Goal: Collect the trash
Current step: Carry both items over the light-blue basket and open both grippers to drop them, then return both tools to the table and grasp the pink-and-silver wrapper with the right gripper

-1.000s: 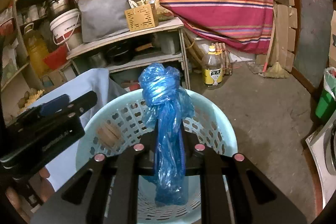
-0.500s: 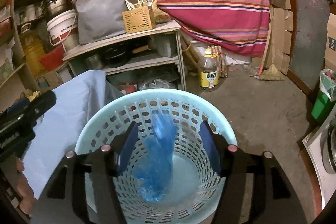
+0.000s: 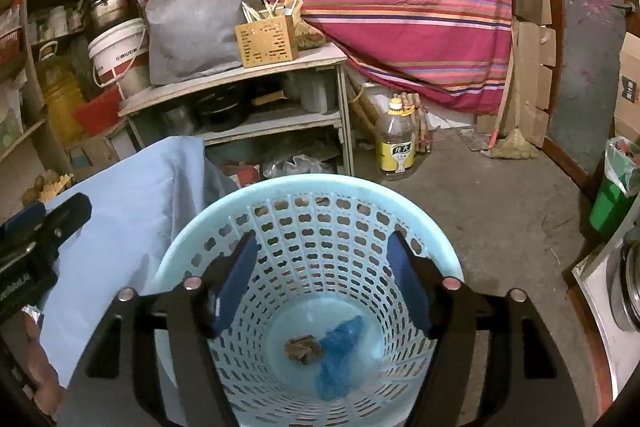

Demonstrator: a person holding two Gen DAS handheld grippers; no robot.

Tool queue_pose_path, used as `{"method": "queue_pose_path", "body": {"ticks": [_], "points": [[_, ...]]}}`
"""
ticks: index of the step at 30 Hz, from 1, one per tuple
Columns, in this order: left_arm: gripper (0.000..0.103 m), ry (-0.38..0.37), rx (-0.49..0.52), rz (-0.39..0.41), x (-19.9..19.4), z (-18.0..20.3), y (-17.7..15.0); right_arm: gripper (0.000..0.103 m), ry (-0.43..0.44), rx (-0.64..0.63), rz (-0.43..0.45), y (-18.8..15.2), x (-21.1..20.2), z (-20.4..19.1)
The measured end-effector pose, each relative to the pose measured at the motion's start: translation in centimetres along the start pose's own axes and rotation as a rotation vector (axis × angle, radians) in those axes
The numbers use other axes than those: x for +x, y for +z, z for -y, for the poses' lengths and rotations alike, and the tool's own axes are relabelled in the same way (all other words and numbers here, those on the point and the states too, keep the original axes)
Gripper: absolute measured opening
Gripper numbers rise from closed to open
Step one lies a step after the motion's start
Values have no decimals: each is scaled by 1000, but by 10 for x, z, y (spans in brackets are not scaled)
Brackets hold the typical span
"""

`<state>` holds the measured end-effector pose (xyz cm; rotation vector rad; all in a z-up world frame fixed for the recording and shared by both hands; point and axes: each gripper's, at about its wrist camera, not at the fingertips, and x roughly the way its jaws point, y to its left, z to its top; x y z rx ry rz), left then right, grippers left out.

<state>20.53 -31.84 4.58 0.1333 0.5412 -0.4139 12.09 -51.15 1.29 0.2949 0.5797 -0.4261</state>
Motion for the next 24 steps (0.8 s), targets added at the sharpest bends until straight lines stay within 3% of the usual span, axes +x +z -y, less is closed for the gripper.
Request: {"method": "queue_pose_path", "body": {"ticks": [8,24], "points": [[98,72,-13,8,-24,-52,-11,88,12,-42,21,-3,-5,-36],[98,330,-125,-64,-75,-267,-71,91,233,-152,-40,-37,-14,-183]]}}
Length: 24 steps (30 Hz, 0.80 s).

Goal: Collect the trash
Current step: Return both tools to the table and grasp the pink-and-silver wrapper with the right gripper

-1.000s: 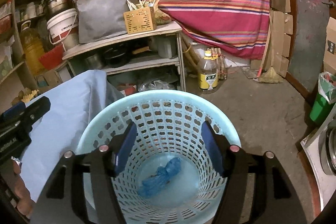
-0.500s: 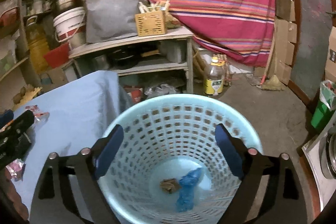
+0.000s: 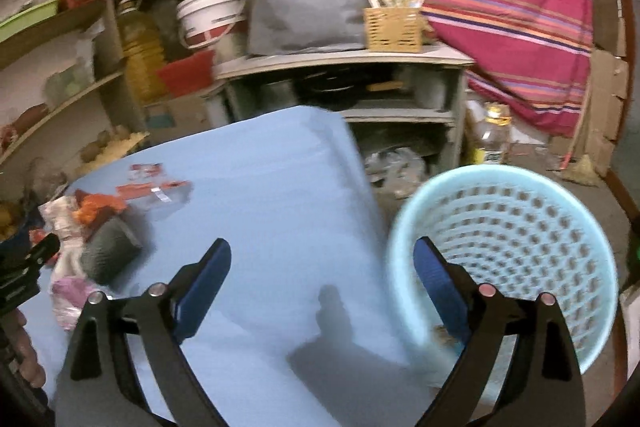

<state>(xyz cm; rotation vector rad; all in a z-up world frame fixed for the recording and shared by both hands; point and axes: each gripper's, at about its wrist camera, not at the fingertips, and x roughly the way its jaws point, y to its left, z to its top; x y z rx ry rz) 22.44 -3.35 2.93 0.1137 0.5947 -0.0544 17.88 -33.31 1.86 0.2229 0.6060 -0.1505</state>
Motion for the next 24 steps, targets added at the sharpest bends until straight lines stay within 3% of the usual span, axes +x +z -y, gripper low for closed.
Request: {"method": "queue_pose_path", "body": {"ticks": [5,11,21,23,24], "points": [[98,62,-65,7,4,-60,-5,91,43,-79,-28,-16,4,-55],[98,95,-100,-25,7,-100,-17,91,99,-194,-47,-37,-2,-114],[98,98,-139,-51,5,-128,-27,90,164,-354,-106,-68,4,-189],[98,97,-134,-57,6,-127,-28,89,160,-372,-111,-71,7,-195],[98,93,-131,-62,7,-126,-30,81,158,-384,-116,-73,9,-198]]}}
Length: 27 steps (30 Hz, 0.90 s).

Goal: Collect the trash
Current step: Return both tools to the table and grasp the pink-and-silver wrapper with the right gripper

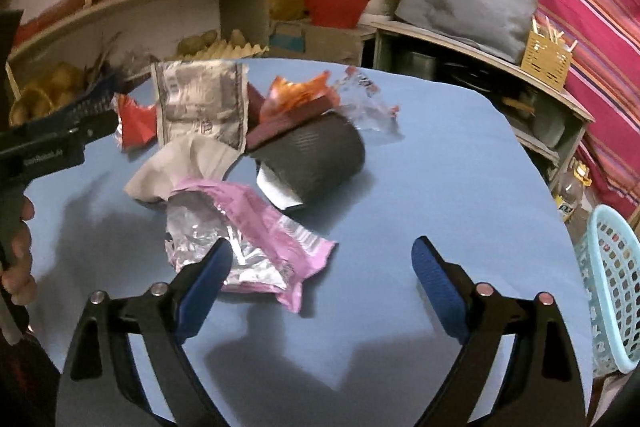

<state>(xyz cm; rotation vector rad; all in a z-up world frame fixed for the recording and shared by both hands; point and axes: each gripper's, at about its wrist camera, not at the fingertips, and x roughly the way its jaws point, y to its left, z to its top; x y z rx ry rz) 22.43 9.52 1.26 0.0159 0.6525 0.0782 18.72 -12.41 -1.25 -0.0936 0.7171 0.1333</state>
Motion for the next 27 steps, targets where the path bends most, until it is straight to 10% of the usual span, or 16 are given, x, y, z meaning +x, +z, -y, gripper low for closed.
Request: {"method": "queue_pose_path", "body": {"ticks": [2,8,23,27], "points": [[98,-7,8,-12,3,3,-1,47,19,-15,-29,1,9,-3],[98,-42,40,-44,12,25,-2,13,76,-20,-41,4,12,0],[97,-95,159,-172,47,85,-11,4,-63,73,-22,1,-17,82],[77,-117,168,-191,50,88,-12,4,-110,85,-14,1,-21,102]]}}
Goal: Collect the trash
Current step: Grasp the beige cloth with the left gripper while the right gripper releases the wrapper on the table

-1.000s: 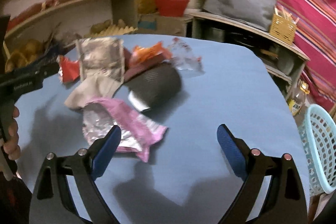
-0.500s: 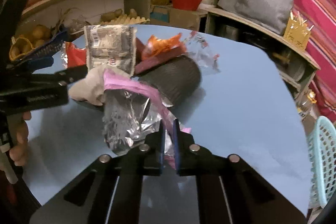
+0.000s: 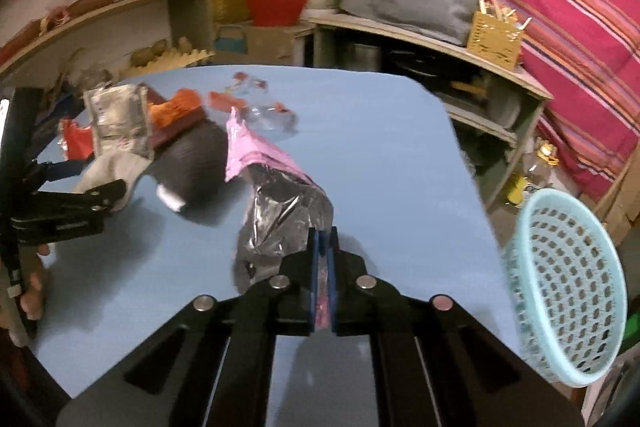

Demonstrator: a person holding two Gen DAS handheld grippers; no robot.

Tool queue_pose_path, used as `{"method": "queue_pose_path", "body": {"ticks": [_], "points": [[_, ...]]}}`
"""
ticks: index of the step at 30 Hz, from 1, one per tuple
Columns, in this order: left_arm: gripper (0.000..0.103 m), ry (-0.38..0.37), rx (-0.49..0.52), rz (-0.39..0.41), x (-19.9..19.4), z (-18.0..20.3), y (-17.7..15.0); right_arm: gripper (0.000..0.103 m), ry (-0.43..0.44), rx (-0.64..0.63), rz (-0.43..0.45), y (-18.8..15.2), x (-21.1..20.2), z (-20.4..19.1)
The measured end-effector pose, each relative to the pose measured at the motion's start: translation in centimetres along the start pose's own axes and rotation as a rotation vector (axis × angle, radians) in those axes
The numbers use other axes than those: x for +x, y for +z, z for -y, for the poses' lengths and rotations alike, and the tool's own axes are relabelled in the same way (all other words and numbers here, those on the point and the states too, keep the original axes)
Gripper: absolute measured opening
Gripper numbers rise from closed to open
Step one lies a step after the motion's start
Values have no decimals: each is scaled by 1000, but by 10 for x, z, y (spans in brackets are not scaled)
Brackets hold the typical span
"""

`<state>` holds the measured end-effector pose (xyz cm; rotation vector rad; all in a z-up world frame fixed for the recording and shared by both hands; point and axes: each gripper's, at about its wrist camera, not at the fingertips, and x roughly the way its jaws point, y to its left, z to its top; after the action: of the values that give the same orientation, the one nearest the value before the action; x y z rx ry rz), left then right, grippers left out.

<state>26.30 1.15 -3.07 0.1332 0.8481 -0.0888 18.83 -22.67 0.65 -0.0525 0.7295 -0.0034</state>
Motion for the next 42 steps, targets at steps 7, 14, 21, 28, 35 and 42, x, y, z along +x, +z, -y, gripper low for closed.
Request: {"method": "queue_pose_path", "body": {"ticks": [7,14,21,28,35,42], "points": [[52,-46,-17,-22,5,-4,-1,4,-42,11,4,3,2,25],[33,-41,-26,25,-13,-2,-8,4,-47,3,28,7,-3,38],[32,-36,-3,165,-60,26,3,4,-70,24,66,12,-17,58],[32,-106,46,255,-91,84,29,4,-114,74,101,10,-36,92],[32,-165,94,293,-100,135,42,5,-74,114,106,1,-47,136],[32,-174,99,269,-92,144,37,45,29,188,-8,-5,2,140]]}}
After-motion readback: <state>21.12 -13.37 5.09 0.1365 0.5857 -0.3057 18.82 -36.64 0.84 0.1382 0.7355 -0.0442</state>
